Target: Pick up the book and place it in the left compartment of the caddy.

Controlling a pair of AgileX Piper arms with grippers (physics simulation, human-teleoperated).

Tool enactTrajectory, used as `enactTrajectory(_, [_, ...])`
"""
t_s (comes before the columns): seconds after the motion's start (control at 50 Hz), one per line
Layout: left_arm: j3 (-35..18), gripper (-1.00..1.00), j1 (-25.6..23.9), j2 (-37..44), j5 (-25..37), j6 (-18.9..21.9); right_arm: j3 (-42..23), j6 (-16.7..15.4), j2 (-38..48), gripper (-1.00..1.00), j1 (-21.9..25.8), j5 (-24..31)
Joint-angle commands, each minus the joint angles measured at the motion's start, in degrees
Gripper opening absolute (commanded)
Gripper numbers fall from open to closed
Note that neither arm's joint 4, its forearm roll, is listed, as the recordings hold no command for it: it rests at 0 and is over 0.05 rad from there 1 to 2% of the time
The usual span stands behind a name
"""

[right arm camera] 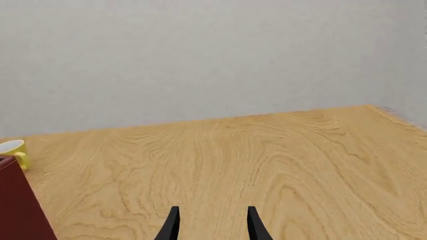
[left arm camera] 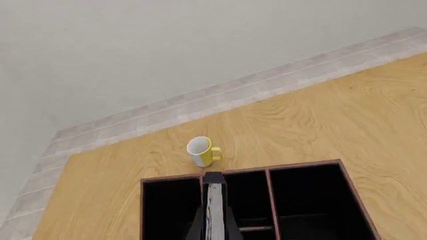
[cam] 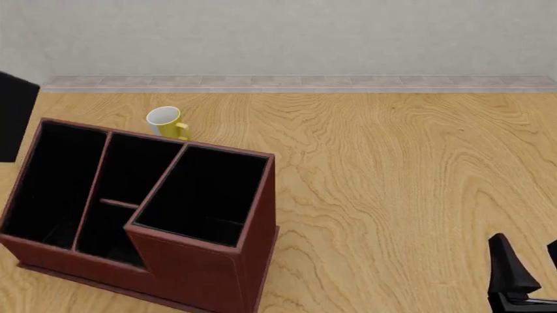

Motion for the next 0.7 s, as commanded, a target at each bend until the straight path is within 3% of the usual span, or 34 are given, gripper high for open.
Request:
enactTrajectory(0.02, [-3.15, -1.00, 5.25, 6.63, 2.11, 0.38, -0.05, -0.11, 0.00, 1.00, -0.05, 0.02])
enactTrajectory(0.04, [-2.63, -1.00, 6.22, 7.14, 1.81, 2.27, 0.08, -0.10, 0.00, 1.00, -0.05, -0.10])
enactTrajectory(0.22, [-5.93, -1.00, 8.54, 12.81, 4.76, -0.74, 0.13, -0.43, 0.00, 1.00, 0.19, -0.11])
enactTrajectory(0.28, [-6.02, -1.00, 10.00, 14.17, 5.53, 1.21, 0.06, -0.59, 0.00, 1.00, 0.27, -0.01])
enactTrajectory(0.34, [-8.32, -1.00, 11.25, 15.88, 6.52, -0.29, 0.10, -0.68, 0.00, 1.00, 0.41, -0.01])
enactTrajectory(0.42, [-9.37, -1.00, 13.37, 17.72, 7.16, 0.86, 0.10, -0.76, 0.00, 1.00, 0.48, -0.03])
enactTrajectory(0.7, [-9.90, -1.00, 13.20, 19.64, 10.29, 0.42, 0.13, -0.67, 0.00, 1.00, 0.46, -0.09])
